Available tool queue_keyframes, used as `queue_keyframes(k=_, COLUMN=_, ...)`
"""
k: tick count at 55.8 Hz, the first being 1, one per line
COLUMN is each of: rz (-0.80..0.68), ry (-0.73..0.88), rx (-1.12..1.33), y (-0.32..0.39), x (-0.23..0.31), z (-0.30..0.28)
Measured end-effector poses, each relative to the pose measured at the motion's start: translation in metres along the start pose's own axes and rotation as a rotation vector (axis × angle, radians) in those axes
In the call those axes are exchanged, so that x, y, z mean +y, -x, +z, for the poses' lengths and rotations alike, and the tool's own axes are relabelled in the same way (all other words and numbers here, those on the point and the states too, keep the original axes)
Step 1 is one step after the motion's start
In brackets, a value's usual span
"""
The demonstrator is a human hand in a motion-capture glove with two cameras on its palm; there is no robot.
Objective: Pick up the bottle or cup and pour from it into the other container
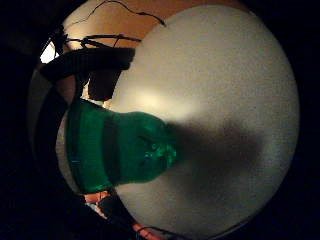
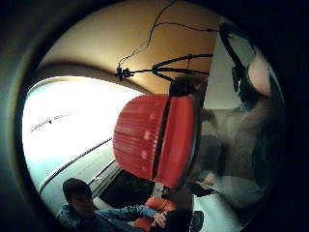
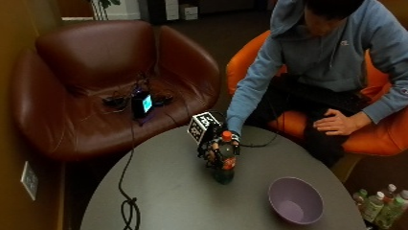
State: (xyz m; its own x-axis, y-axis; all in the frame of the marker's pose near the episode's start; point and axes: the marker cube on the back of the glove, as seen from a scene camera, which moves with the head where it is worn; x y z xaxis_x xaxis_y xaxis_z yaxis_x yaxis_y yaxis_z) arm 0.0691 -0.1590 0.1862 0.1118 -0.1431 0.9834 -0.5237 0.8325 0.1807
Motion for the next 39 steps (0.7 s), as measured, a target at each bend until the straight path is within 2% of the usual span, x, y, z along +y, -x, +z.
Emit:
queue_keyframes(k=5, rz=-0.014, ry=0.020, rx=0.001, y=-0.026, x=0.022, z=-0.017)
queue_keyframes(k=10, rz=-0.002, ry=0.006, rx=-0.006, y=-0.008, x=0.007, z=-0.005)
queue_keyframes(k=24, rz=-0.006, ry=0.028, rx=-0.011, y=-0.017, x=0.016, z=-0.009)
queue_keyframes(k=30, rz=0.006, ry=0.020, rx=-0.009, y=0.003, x=0.000, z=0.005)
queue_keyframes(k=39, rz=-0.029, ry=0.040, rx=0.014, y=-0.015, x=0.018, z=-0.006)
